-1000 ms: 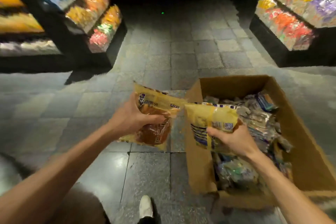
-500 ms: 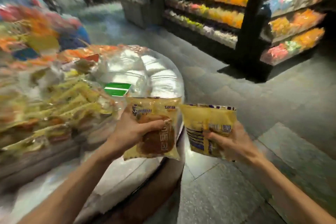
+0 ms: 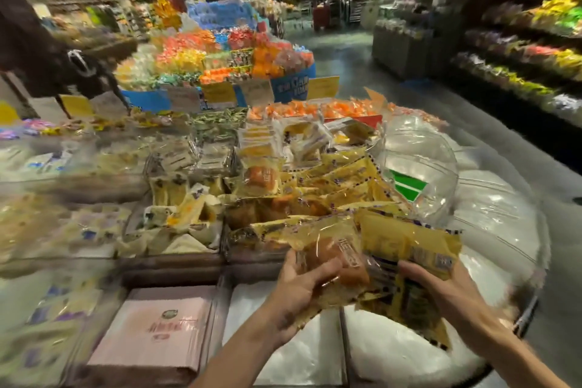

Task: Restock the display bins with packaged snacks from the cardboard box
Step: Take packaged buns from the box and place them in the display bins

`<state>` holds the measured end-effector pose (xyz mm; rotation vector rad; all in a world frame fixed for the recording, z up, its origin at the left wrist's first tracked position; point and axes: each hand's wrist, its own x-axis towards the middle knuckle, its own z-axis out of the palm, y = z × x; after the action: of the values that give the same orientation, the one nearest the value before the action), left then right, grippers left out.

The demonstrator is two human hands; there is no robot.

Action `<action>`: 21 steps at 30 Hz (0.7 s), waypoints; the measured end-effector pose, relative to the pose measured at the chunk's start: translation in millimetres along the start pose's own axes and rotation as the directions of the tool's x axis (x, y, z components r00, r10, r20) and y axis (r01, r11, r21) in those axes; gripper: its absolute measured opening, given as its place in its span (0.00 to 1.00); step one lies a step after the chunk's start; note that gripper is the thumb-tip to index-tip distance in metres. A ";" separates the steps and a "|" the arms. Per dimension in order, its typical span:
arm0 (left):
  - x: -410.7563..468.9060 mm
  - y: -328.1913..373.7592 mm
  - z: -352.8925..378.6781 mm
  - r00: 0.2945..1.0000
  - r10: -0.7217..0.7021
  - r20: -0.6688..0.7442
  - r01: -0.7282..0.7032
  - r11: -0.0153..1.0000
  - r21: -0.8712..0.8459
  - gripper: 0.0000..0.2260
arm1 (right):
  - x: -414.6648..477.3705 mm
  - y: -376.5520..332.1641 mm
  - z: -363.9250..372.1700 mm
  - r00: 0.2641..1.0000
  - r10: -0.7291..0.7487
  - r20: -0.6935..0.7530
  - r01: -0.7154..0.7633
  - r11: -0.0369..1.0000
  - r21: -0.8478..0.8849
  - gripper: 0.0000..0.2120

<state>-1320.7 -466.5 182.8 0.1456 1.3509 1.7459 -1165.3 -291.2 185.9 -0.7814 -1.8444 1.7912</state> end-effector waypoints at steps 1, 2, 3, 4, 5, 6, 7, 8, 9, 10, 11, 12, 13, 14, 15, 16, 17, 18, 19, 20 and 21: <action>5.4 1.8 -7.9 1.000 0.010 -0.024 -0.010 1.000 -0.012 0.34 | 7.2 -1.8 8.9 1.000 0.008 0.016 -0.008 1.000 0.002 0.36; 12.7 5.9 -15.5 0.998 0.031 -0.048 -0.031 0.999 -0.009 0.36 | 15.2 -3.5 16.4 1.000 0.012 0.026 -0.012 1.000 -0.010 0.33; 22.1 11.8 -24.7 0.995 0.070 -0.066 -0.069 0.997 0.020 0.41 | 24.2 -4.5 21.8 1.000 0.017 0.027 -0.016 1.000 -0.027 0.30; 31.4 20.6 -31.9 0.989 0.120 -0.084 -0.113 0.990 0.082 0.47 | 33.8 -5.5 25.5 1.000 0.019 0.020 -0.018 0.999 -0.044 0.28; 39.4 33.6 -35.5 0.975 0.192 -0.108 -0.170 0.968 0.182 0.53 | 43.6 -7.7 27.9 1.000 0.013 0.014 -0.012 0.998 -0.059 0.29; 46.9 48.9 -37.8 0.956 0.261 -0.133 -0.209 0.927 0.312 0.56 | 53.2 -10.6 29.2 1.000 0.001 0.013 0.000 0.997 -0.073 0.28; 56.2 63.9 -39.6 0.935 0.314 -0.163 -0.219 0.876 0.430 0.56 | 63.3 -14.1 29.9 1.000 -0.013 0.015 0.014 0.997 -0.080 0.26; 67.2 79.3 -40.6 0.911 0.364 -0.195 -0.222 0.829 0.513 0.55 | 73.7 -18.1 29.2 1.000 -0.026 0.018 0.027 0.996 -0.080 0.23; 79.4 93.8 -40.7 0.887 0.414 -0.203 -0.237 0.788 0.568 0.53 | 84.5 -22.0 27.9 0.999 -0.034 0.019 0.035 0.997 -0.075 0.20; 90.5 108.5 -38.6 0.874 0.449 -0.189 -0.249 0.745 0.619 0.52 | 94.5 -25.8 26.1 0.999 -0.039 0.017 0.040 0.997 -0.071 0.19; 104.5 120.3 -36.5 0.868 0.468 -0.168 -0.254 0.708 0.659 0.51 | 104.3 -28.4 23.7 0.999 -0.042 0.013 0.043 0.997 -0.069 0.18; 118.7 129.8 -34.1 0.865 0.481 -0.144 -0.256 0.669 0.698 0.52 | 113.6 -30.1 20.9 0.999 -0.045 0.011 0.046 0.997 -0.068 0.19; 135.0 135.6 -32.4 0.868 0.482 -0.118 -0.258 0.641 0.723 0.52 | 122.9 -30.8 17.1 0.999 -0.047 0.013 0.048 0.996 -0.071 0.21; 151.7 140.0 -29.6 0.876 0.475 -0.087 -0.259 0.614 0.745 0.53 | 132.1 -31.1 12.9 0.999 -0.046 0.020 0.047 0.996 -0.076 0.22; 169.0 142.9 -27.3 0.880 0.470 -0.059 -0.261 0.585 0.768 0.52 | 141.3 -31.2 8.4 0.999 -0.044 0.029 0.046 0.996 -0.080 0.25; 185.4 144.9 -24.4 0.882 0.470 -0.038 -0.254 0.542 0.801 0.51 | 150.3 -30.7 3.5 0.998 -0.043 0.039 0.046 0.996 -0.079 0.27; 200.6 146.0 -22.8 0.884 0.467 -0.027 -0.232 0.488 0.841 0.48 | 159.0 -30.0 -1.4 0.998 -0.039 0.046 0.042 0.996 -0.076 0.30; 215.0 145.9 -22.1 0.889 0.457 -0.020 -0.201 0.430 0.880 0.46 | 166.8 -29.6 -5.8 0.998 -0.029 0.052 0.033 0.996 -0.078 0.29; 228.7 143.9 -23.4 0.901 0.435 -0.017 -0.169 0.384 0.908 0.44 | 174.2 -28.7 -9.9 0.998 -0.019 0.060 0.024 0.996 -0.082 0.27; 240.0 141.3 -25.0 0.914 0.405 -0.017 -0.137 0.349 0.927 0.43 | 181.1 -27.7 -13.5 0.997 -0.016 0.071 0.022 0.996 -0.086 0.23; 250.5 137.4 -27.9 0.924 0.381 -0.022 -0.102 0.302 0.948 0.41 | 187.2 -27.1 -16.3 0.997 -0.018 0.078 0.025 0.996 -0.089 0.21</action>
<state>-1562.8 -312.4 183.1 0.8594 2.5393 0.9360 -1295.0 -153.2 201.3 -0.7315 -1.9875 1.7588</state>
